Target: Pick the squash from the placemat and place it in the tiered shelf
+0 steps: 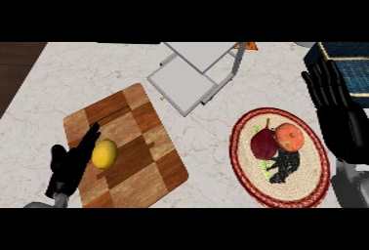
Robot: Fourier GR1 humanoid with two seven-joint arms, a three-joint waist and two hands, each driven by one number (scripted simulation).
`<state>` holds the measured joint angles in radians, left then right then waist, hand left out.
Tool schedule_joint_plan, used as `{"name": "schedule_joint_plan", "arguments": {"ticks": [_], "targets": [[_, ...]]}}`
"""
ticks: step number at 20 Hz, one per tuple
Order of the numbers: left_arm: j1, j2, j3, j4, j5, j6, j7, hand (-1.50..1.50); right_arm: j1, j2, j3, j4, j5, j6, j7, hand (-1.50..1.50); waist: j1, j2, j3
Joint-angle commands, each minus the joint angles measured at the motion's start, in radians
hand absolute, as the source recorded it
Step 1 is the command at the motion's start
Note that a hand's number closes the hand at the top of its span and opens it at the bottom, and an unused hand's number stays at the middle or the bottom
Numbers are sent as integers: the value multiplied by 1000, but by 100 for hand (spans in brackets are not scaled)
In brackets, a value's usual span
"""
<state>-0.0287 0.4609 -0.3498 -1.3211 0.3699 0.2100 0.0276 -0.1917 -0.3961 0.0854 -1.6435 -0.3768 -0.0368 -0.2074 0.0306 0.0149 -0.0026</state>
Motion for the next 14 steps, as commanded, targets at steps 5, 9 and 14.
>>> {"name": "schedule_joint_plan", "arguments": {"ticks": [5,9,14], "targets": [[-16,114,142,-40,8,22,-28,0,-112,24,-103,237,260,-417,87,150,13,-6,-1],[12,93,133,-51,11,45,-22,0,55,-33,-216,386,407,-708,176,150,-43,9,-10],[-14,91,142,-33,20,8,-30,0,-39,216,-28,461,664,-1067,277,-150,7,-7,-3]]}}
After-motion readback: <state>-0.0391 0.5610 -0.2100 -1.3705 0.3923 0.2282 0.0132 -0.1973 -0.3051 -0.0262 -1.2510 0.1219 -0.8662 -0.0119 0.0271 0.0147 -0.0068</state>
